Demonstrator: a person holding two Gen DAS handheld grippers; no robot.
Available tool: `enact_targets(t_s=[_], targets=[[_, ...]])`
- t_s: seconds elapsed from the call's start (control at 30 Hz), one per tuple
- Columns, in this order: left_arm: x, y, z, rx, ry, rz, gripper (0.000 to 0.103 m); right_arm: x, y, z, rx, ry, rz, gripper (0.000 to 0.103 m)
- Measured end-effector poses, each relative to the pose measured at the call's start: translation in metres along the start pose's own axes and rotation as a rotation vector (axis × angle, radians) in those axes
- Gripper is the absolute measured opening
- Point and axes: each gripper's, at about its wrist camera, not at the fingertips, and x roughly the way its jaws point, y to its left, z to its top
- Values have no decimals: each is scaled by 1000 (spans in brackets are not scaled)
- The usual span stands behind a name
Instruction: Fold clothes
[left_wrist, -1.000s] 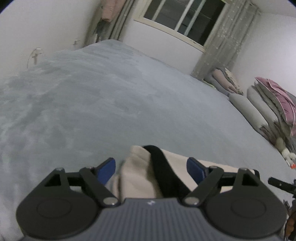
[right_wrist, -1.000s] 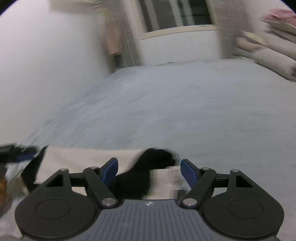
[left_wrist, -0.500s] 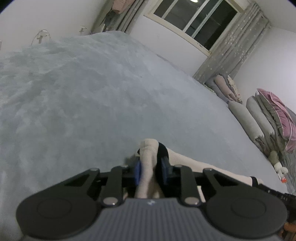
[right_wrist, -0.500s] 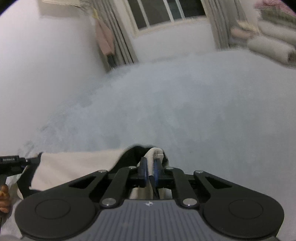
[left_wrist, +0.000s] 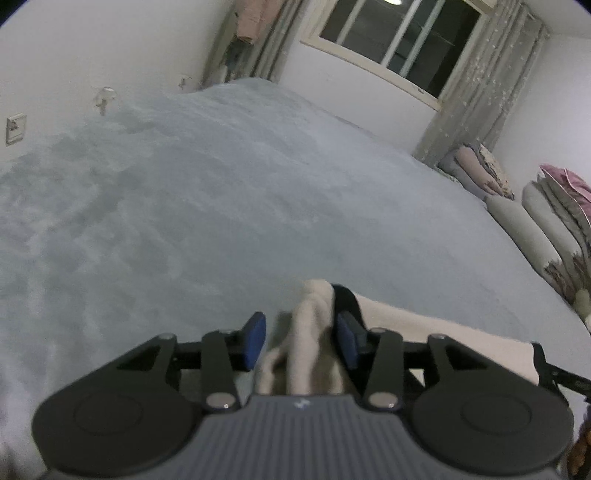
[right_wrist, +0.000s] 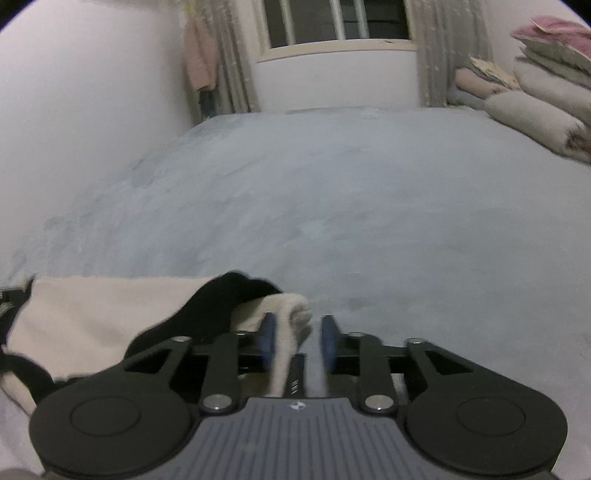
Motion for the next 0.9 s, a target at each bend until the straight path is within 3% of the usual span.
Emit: enact_targets(t_s=[0.13,0.2,0.3,0.33,0.4,0.47,0.63,0.77,0.83,0.9], targets=[[-22,-15,8,62,-63,11,40,-30,-3,8,63,-95,23,37],[-31,-41,3,164,-87,-25,46,-39,8,10,50,-112,74,37],[-31,-78,-17,295,-55,-92,60,-36,39,2,-19,-69,168,37],[-27,-89,-24,330,-36,-108,60,-30,50,-3,-54,-32,172,37],[-14,-96,-36,376,-3,-78,60,-14,63,-17,-110,44,145,39],[0,-102,-47,421,29,-47,60,-10,70,-29,-157,37,113,39],[4,-102,-44,416,31,-46,60,-22,71,-26,-167,56,92,41],[8,-99,-44,435,30,-32,65,-41,84,-21,-160,13,188,43],[3,-103,-48,445,29,-28,68,-45,102,-25,-214,17,206,53],[1,-104,-51,448,30,-22,70,-37,117,-34,-272,57,181,55]])
